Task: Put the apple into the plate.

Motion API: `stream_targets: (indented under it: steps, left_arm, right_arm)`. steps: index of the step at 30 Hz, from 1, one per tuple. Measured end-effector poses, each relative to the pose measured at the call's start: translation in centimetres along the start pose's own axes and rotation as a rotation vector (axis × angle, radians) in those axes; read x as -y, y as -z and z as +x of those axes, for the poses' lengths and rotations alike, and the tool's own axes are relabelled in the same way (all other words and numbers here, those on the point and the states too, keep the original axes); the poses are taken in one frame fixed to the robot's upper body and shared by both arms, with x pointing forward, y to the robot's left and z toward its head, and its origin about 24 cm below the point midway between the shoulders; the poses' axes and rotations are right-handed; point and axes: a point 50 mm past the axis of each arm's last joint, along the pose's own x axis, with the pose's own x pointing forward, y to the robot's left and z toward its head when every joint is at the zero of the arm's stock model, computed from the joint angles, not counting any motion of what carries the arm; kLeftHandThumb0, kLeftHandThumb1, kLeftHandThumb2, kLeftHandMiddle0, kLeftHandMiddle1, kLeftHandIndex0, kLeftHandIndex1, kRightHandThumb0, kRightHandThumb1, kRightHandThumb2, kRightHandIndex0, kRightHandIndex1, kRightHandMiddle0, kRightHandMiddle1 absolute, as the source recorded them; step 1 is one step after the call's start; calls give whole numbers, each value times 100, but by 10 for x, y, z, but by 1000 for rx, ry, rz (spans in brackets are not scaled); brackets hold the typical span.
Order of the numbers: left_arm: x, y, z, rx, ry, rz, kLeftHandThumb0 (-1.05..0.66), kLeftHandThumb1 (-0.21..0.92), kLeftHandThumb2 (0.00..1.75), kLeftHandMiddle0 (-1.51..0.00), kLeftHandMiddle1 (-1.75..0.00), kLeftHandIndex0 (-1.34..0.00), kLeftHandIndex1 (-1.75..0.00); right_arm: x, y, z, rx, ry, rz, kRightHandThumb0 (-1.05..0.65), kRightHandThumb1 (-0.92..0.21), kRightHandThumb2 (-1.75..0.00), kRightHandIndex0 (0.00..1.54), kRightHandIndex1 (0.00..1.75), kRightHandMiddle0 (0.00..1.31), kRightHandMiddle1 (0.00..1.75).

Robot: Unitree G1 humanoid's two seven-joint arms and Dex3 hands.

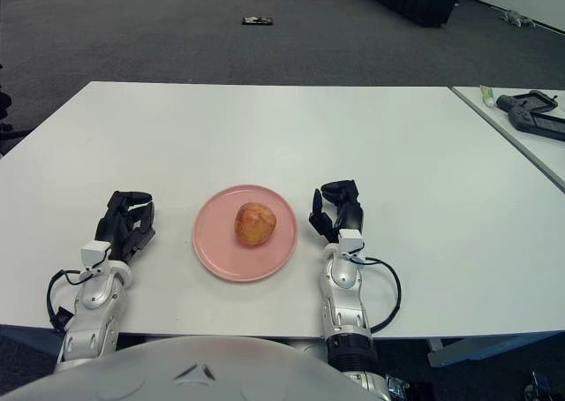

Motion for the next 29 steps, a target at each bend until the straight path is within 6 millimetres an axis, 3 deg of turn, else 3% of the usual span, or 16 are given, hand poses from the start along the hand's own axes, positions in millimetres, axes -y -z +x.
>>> stream_targets:
  steps: [29]
  left_arm:
    - [-2, -2, 1, -13, 8, 16, -35, 92, 53, -47, -133, -20, -175]
  right_arm:
    - [0, -1, -3, -4, 9, -10, -37, -76, -75, 56, 130, 29, 175]
